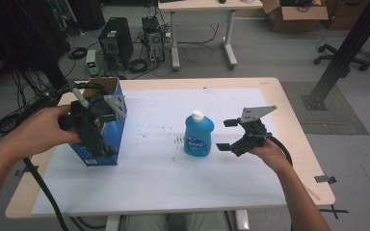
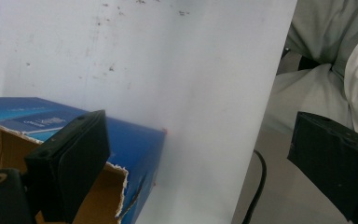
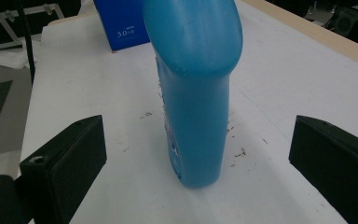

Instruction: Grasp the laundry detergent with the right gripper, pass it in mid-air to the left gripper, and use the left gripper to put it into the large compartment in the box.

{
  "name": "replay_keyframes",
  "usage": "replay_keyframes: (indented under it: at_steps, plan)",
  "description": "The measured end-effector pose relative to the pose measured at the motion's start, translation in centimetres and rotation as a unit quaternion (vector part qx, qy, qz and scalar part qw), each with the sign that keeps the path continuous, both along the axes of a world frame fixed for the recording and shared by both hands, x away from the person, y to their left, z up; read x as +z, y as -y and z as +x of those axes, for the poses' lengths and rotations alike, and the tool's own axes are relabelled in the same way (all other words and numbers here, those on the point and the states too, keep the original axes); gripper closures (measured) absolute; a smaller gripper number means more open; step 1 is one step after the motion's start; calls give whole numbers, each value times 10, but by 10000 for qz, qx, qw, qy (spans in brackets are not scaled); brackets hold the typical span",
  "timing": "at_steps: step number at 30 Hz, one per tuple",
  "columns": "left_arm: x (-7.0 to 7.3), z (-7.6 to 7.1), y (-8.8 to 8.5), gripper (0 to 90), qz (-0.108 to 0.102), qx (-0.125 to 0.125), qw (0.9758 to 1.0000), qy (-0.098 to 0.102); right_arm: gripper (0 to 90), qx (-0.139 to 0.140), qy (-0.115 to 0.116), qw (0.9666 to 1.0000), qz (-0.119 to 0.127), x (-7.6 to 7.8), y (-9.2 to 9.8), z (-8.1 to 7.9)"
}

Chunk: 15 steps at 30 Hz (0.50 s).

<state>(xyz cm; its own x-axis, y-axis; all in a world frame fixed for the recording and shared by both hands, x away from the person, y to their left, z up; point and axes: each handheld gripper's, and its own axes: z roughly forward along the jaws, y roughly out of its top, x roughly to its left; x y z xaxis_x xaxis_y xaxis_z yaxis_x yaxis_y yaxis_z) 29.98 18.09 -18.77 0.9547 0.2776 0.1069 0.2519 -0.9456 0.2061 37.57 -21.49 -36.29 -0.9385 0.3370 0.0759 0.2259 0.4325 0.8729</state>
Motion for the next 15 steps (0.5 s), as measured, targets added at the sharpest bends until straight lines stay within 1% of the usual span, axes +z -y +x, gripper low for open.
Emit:
replay_keyframes:
  at_steps: [6,15]
  plan:
    - [-1,0,0,57,-19,0,10000,-2,38,26,2,10000,6,-6,-6,3]
    - [-1,1,-2,58,2,21,10000,-4,47,58,13,9999,98,-13,-15,9]
